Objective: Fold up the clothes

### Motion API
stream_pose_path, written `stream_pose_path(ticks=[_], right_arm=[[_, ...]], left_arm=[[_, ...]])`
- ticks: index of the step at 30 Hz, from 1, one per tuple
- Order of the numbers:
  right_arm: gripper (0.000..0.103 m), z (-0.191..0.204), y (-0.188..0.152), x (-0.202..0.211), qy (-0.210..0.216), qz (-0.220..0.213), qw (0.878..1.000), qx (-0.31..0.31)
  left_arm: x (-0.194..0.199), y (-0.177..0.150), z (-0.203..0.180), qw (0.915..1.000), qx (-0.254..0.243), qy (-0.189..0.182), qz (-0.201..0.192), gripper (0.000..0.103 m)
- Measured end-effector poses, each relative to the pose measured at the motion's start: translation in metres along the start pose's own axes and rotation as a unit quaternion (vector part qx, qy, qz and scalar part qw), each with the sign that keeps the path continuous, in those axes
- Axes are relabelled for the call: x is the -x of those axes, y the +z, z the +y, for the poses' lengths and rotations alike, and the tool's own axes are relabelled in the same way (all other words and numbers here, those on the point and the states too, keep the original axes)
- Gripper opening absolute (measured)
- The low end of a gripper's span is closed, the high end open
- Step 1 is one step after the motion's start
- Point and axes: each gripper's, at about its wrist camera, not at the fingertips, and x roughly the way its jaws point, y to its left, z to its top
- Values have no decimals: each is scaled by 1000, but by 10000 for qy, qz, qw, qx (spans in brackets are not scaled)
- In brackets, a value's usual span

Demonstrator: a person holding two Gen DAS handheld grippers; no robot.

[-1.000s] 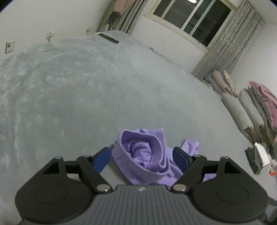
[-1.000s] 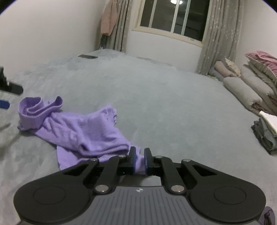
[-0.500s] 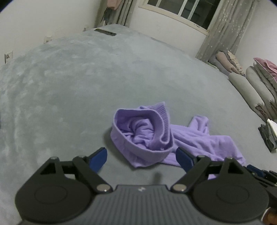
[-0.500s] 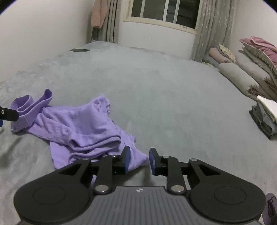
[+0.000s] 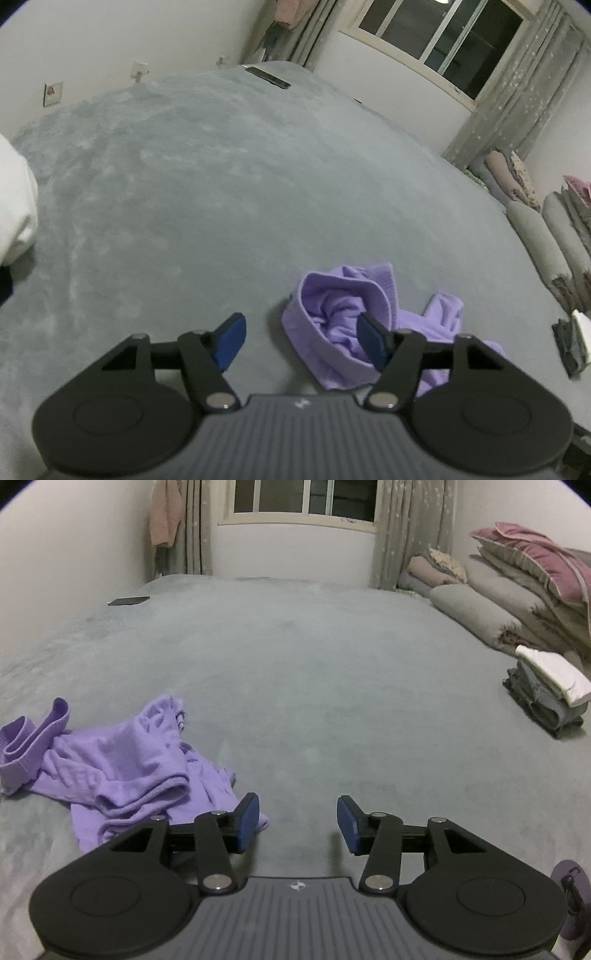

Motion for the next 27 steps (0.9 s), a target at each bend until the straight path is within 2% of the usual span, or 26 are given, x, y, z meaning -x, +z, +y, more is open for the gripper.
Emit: stream_pose_path(ticks=[3,5,7,11,12,13,15,16,19,23,25,27], right_arm=[[46,0,1,3,742,132,9971,-80],[47,1,0,4,943,241,9952,-86],[47,7,-2,2,1090,351,9934,3],[47,17,-7,0,1194,447,9913,314],[47,19,-8,0,1187,411,9915,350],[47,20,-9,1,1180,374,9916,386],[33,27,-12,1,1201,282,9909,534],[17,30,-10,0,1253,252,9898,630],[10,34,-4,8,1048,-48,9922,678],[8,26,7,27,466,-796,9935,673],[7,17,12,41,133,-1241,9905,585],[6,12,16,59,-289,-1749,9822,618]], left_arm=[[0,-3,-6,9995,-63,-293,57,79],[0,-6,-14,9987,-253,-436,49,88],[-6,-12,-25,9973,-591,-422,62,97],[-26,-28,-45,9916,-1283,-146,103,97],[-31,-32,-48,9898,-1420,-29,99,85],[-36,-36,-52,9878,-1550,85,103,54],[-43,-37,-52,9865,-1614,246,133,21],[-43,-35,-51,9872,-1567,273,129,14],[-32,-20,-43,9931,-1169,27,-83,11],[-4,9,-24,9948,-557,-382,-756,10],[10,21,-10,9929,-96,-646,-996,9],[21,28,2,9891,244,-875,-1160,9]])
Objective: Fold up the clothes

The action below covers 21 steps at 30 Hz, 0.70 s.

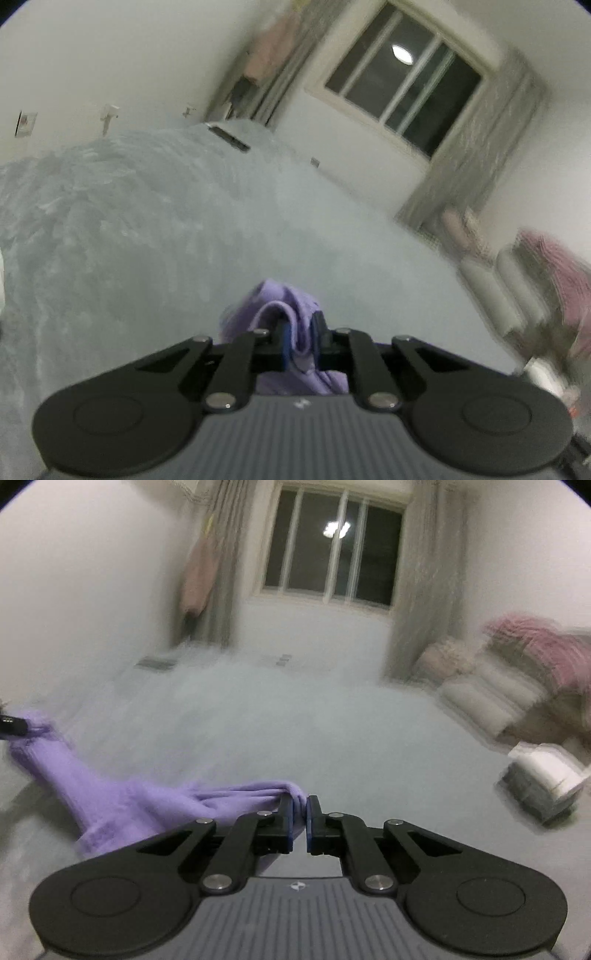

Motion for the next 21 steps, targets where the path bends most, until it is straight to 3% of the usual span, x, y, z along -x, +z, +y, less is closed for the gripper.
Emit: stream_pose_path(ticks=[3,6,9,11,14,15,16,17,21], right_arm=[[6,-1,10,19,-730,-768,9941,232],[7,2,12,26,-646,-950,9930,287],[7,17,2,0,-221,136,9972,704],[7,15,-8,-16,-121,668,9960,575],[15,-3,-10,-25,-109,829,9965,82],[20,-15,-9,-26,-81,834,9961,-264],[32,-26,-8,-28,-53,838,9945,-619],[41,-35,-10,-29,-48,881,9915,-953],[46,-55,-23,-37,82,1272,9794,-1569]], left_arm=[[1,6,5,9999,118,-67,-66,9],[-6,1,5,9999,-54,35,97,11],[-24,-6,13,9978,-54,296,589,15],[-28,-7,20,9967,126,371,707,18],[-27,-5,29,9960,383,394,702,32],[-27,-4,30,9958,437,405,692,40],[-26,-3,30,9961,406,421,666,51],[-27,-3,30,9961,399,426,667,55],[-34,-1,31,9962,362,493,616,70]])
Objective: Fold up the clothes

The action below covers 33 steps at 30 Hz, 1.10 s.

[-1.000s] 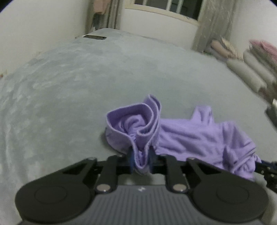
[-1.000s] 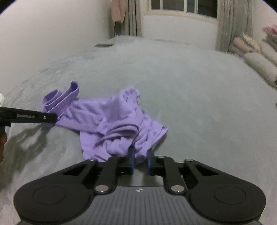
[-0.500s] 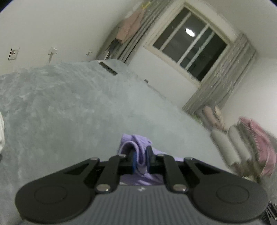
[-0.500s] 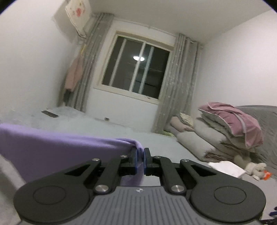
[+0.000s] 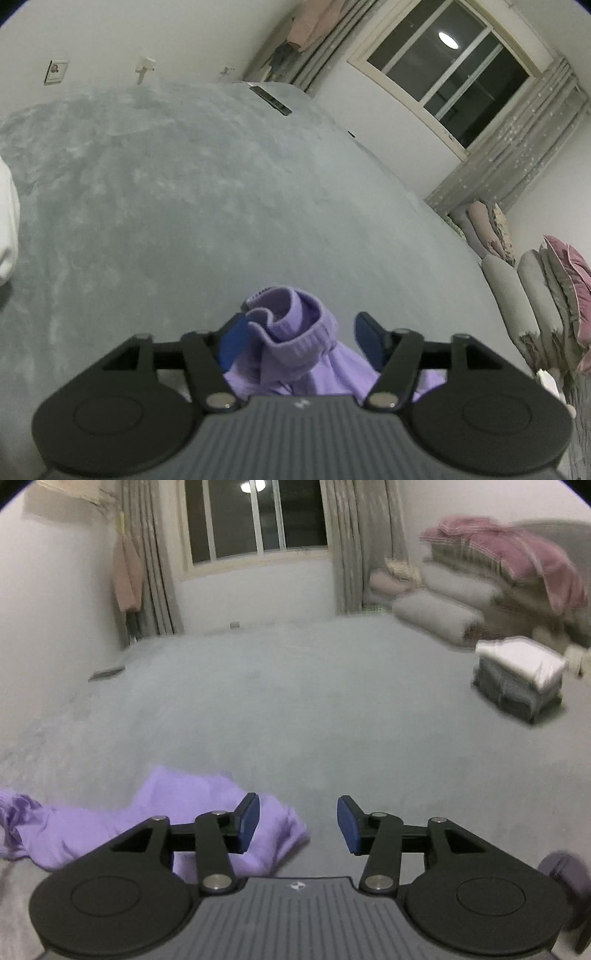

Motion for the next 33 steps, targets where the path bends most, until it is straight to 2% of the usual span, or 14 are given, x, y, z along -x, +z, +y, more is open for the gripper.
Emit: stream_pose_path(ticks=[3,4,6,7,8,12,15,17,20,24,26,30,31,33], right_arm=[[46,-6,-2,-9,196,316,9993,-92],[46,-7,-4,-12,278,363,9988,-149],[27,-2,-4,-17,501,460,9977,-81],[7,3,-5,-16,509,461,9976,71],[2,9,-6,-14,511,460,9974,228],[2,17,5,29,132,-891,9954,326],[2,22,15,84,244,-2316,9723,177],[2,24,18,85,474,-1980,9789,166],[10,34,4,44,522,-652,9944,642],[40,40,-12,9,203,188,9919,1243],[49,33,-13,4,190,371,9936,1051],[49,26,-19,-5,306,546,9929,1016],[43,29,-20,-8,367,592,9917,1080],[12,32,-28,-6,366,576,9892,1300]], left_arm=[[-10,-2,-5,9990,-409,146,-71,66],[-14,-5,-8,9977,-633,230,-34,42],[-21,-9,-13,9944,-979,373,96,12],[-19,-10,-15,9947,-966,342,59,10],[-12,-7,-16,9955,-926,190,-86,9],[45,9,-25,9846,-726,-1058,-1187,8],[75,12,-30,9687,-854,-1694,-1598,9],[67,6,-35,9761,-1094,-1470,-1166,13],[45,-3,-35,9851,-1278,-1003,-562,14],[36,0,-23,9924,-865,-810,-346,54],[31,3,-16,9943,-670,-798,-214,59],[-3,-4,-11,9949,-901,-431,154,67],[-10,-10,-14,9937,-1057,-311,221,65],[-17,-25,-23,9900,-1371,-173,266,54]])
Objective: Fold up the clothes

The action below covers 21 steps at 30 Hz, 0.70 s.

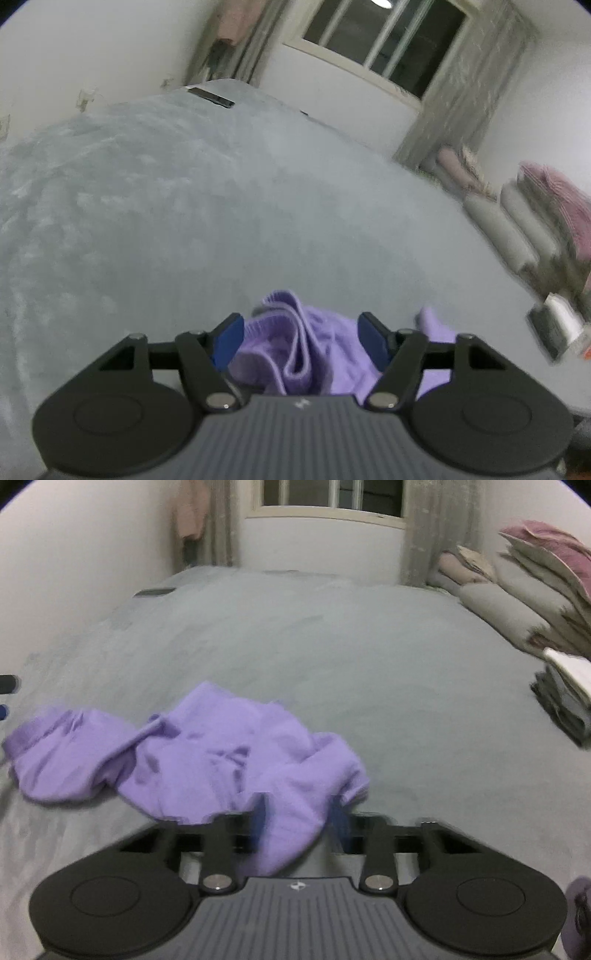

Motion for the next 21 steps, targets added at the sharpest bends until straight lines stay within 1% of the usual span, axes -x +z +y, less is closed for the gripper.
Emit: stream_pose_path(ticks=[1,2,3,4,6,8,9,10,13,14,16,17,19,20,21], right_arm=[[8,0,3,5,-38,-166,9998,-38],[8,0,6,10,-78,-342,9993,-86],[7,0,10,15,-117,-517,9985,-134],[7,0,13,20,-157,-693,9973,-181],[7,-4,19,43,-226,-1245,9912,-394],[7,-8,21,64,-320,-1777,9817,-604],[7,-10,22,75,-352,-2031,9761,-692],[7,-11,23,83,-374,-2244,9708,-757],[7,-8,21,107,-511,-2840,9538,-835],[7,-6,22,110,-526,-2947,9504,-839],[7,-6,26,115,-421,-2952,9499,-937],[7,-6,26,111,-392,-2730,9561,-990],[8,-6,25,101,-349,-2247,9678,-1075],[8,-8,27,96,-335,-2035,9722,-1106],[8,-9,27,91,-372,-1919,9745,-1104]], left_arm=[[1,-2,-5,9999,-108,5,-31,24],[3,-3,-10,9997,-216,10,-62,10],[4,-5,-15,9994,-324,15,-93,7],[6,-6,-20,9990,-432,19,-124,6],[11,-8,-28,9980,-582,-27,-234,6],[39,3,-25,9960,-258,-543,-660,6],[52,8,-23,9932,-109,-781,-858,6],[63,10,-19,9904,3,-939,-1010,6],[71,10,-13,9902,75,-990,-984,7],[67,8,-13,9933,30,-836,-796,7],[52,3,-9,9978,110,-533,-369,7],[45,3,-5,9984,214,-474,-234,7],[38,3,5,9977,475,-472,-85,7],[37,3,8,9972,569,-482,-38,8],[36,3,10,9973,568,-470,-21,10]])
